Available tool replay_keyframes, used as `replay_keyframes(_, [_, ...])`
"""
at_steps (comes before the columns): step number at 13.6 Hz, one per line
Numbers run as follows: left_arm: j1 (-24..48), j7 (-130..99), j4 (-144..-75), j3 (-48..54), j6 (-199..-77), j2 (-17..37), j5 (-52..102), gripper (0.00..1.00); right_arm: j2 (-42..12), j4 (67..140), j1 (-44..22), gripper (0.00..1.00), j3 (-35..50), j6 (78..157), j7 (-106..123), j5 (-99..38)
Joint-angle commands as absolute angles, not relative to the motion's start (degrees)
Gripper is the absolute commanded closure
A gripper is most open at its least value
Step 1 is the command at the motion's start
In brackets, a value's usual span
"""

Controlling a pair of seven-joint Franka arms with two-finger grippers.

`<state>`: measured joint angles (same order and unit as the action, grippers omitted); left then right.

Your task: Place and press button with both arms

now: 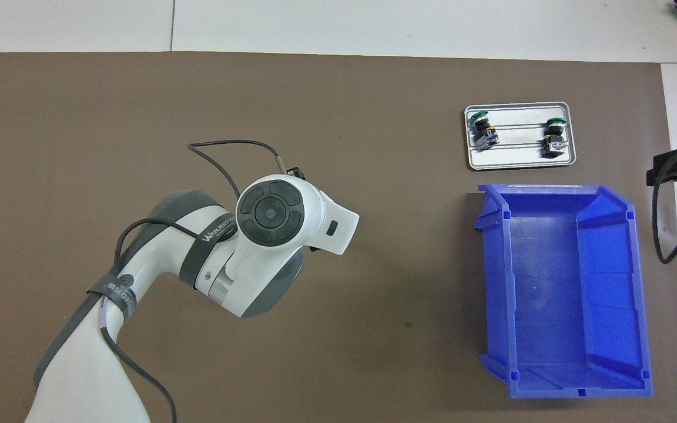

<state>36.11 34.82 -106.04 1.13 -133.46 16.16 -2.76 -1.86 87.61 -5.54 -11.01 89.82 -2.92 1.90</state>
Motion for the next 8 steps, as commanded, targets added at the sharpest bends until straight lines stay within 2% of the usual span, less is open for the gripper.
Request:
replay_keyframes(1, [37.0, 33.2, -101.5, 0.2, -136.0, 21.4, -3.4, 0.31, -0.9, 88.6, -4.7, 0.0, -10.5, 90.3, -1.7, 2.7])
replay_keyframes(6, [36.2, 33.2, -101.3, 0.1, -140.3, 23.6, -3.3, 0.33, -0.8, 88.9, -4.3, 0.0, -10.4, 90.3, -1.8, 2.5])
replay_keyframes(8, [36.0, 33.2, -101.4, 0.1, -141.0, 24.6, -3.4, 0.33, -0.7, 89.0, -0.4, 0.0, -6.6, 90.3, -1.9, 2.5])
